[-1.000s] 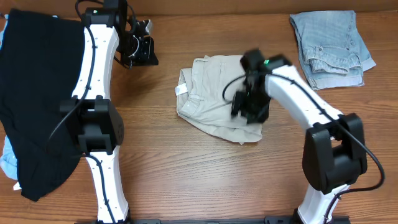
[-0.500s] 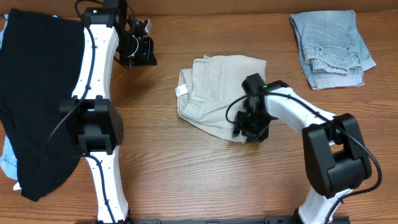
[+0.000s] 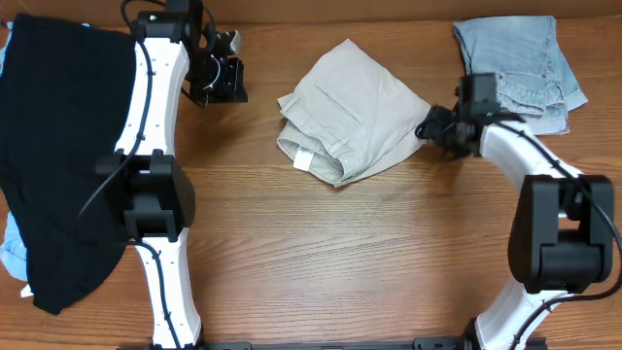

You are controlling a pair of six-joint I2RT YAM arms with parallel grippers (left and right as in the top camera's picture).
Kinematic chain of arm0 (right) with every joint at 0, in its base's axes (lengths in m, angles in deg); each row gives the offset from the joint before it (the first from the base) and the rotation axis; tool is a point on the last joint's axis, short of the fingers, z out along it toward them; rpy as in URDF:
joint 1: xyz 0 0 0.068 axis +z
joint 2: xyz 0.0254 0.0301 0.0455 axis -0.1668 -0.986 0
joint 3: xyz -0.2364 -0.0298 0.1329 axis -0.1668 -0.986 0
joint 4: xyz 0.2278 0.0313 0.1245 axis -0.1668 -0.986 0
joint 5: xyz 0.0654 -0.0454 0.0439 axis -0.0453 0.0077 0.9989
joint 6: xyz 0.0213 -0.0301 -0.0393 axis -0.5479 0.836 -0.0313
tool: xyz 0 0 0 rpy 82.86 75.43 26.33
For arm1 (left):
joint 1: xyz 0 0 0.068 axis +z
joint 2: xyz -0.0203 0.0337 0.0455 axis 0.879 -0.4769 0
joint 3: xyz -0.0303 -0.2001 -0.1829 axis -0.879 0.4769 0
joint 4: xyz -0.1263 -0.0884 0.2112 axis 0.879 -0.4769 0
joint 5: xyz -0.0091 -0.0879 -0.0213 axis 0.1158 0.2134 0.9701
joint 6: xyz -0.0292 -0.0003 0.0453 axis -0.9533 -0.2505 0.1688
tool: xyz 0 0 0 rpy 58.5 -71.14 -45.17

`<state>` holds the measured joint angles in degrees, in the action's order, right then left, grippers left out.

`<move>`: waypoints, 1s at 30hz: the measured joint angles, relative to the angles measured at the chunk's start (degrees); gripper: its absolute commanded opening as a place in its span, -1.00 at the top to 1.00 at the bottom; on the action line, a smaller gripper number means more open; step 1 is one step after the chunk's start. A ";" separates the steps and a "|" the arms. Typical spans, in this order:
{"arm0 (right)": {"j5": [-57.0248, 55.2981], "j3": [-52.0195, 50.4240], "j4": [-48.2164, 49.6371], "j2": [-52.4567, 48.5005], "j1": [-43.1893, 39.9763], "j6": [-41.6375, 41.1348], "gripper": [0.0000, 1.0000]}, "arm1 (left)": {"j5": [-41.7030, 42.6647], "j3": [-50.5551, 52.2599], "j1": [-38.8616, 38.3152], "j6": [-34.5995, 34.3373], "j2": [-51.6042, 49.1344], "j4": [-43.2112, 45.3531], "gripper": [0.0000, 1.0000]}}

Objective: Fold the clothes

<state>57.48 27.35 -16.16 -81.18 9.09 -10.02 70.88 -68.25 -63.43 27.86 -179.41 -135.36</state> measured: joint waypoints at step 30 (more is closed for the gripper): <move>-12.72 -3.08 -9.20 2.62 24.33 -30.18 -0.40 | -4.22 0.00 0.02 0.00 0.00 0.17 0.74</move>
<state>44.76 24.27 -25.36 -78.56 33.41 -40.20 66.66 -68.25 -63.41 27.86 -179.41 -135.19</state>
